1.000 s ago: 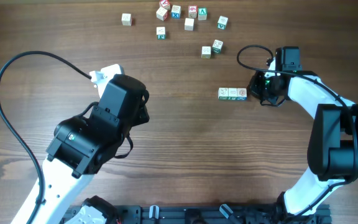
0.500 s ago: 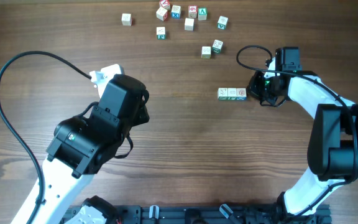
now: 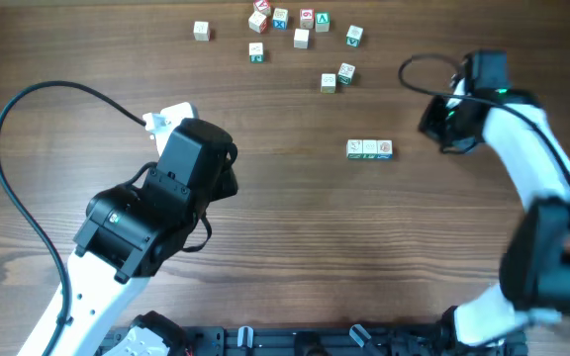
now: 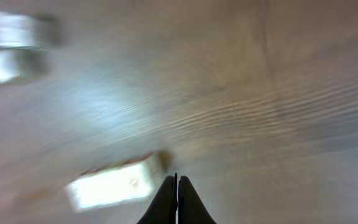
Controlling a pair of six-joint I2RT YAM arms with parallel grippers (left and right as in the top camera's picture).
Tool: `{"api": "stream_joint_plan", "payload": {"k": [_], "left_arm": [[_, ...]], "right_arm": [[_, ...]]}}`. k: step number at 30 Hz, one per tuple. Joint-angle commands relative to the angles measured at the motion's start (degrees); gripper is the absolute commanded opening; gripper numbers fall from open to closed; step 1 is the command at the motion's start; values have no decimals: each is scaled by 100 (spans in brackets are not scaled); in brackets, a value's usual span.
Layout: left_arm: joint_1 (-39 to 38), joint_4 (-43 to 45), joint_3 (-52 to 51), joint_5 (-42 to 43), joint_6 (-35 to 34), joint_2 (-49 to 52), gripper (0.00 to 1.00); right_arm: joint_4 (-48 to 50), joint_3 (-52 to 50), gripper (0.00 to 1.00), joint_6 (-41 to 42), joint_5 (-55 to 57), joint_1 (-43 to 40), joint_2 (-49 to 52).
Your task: Form a horizontal line
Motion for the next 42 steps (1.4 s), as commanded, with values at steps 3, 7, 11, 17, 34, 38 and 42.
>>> {"api": "stream_joint_plan", "payload": {"k": [3,7,11,17,34,38,42], "left_arm": [[-26,4,-13,-92,9,39,100],[-26,2,-13,-92,9,39,100],[-26,2,-13,-90,9,39,100],[-26,2,-13,-90,7,39,100],[-26,2,-13,-90,9,39,100],[-26,2,-13,-90,7,39,100],[-26,2,-13,-92,9,39,100]], "right_arm": [[-800,271,12,-1019,15,310,-2459],[-1342,271,99,-1014,13,450,-3930],[-1633,271,100,-1019,13,450,-5333],[-1635,271,100,-1019,13,450,-6832],[-1648,184,100,-1019,232,455,-7978],[-579,-293,100,-1019,232,426,-8520],[380,-1257,100,-815,79,256,-9066]]}}
